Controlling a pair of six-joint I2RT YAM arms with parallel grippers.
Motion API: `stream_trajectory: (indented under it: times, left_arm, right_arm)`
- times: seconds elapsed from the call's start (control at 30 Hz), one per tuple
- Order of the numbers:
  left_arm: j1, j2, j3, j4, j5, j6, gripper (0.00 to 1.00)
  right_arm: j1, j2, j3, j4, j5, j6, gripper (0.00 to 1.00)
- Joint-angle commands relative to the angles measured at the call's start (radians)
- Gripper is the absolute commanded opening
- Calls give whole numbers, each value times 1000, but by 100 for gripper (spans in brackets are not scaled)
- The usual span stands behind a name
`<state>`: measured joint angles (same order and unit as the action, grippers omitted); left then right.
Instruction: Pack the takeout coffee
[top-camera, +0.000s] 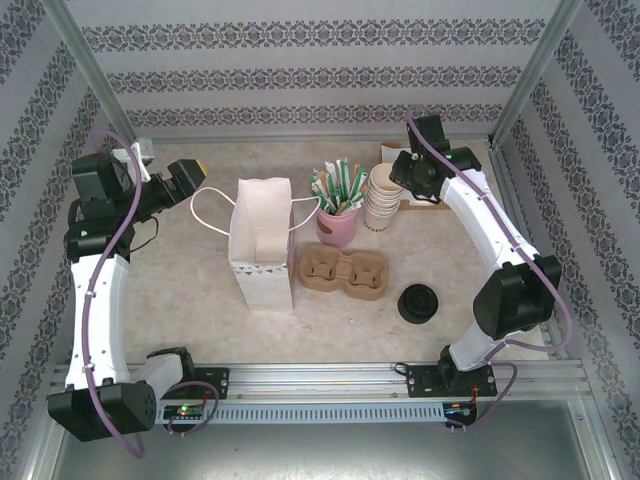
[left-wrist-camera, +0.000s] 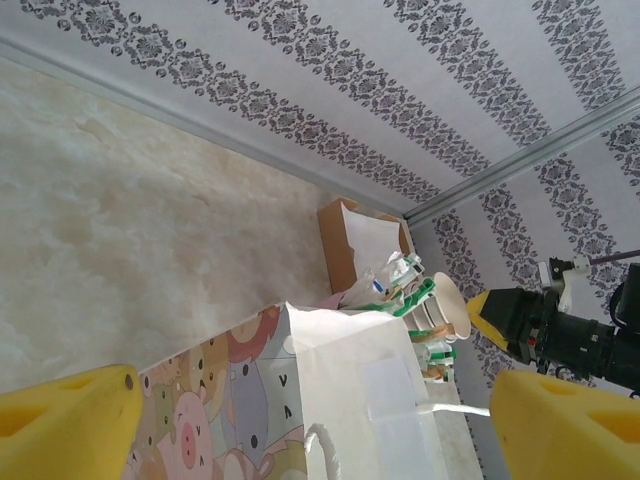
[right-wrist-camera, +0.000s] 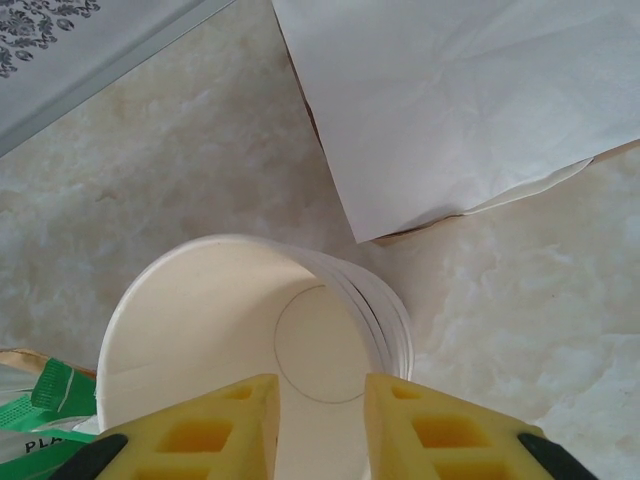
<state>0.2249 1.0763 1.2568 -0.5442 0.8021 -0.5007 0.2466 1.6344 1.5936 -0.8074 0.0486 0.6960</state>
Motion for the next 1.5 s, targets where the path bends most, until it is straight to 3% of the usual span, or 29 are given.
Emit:
stream_trajectory:
  times: [0.0,0.53,1.03,1.47]
  left_arm:
    - [-16,4,30,-26,-14,34,90]
    - [-74,44,47,-56,-77,62,90]
    - [-116,60,76,-101,-133,99,90]
    - [-130,62,79,-102,-151,102,90]
  right_arm:
    - [20,-15,27,-15,36,-27,31]
    - [28,-83,-27,68,78,-59,38]
    - [19,-9,-53,37,84,-60,37]
    - [21,7,-51,29,87,-68,25]
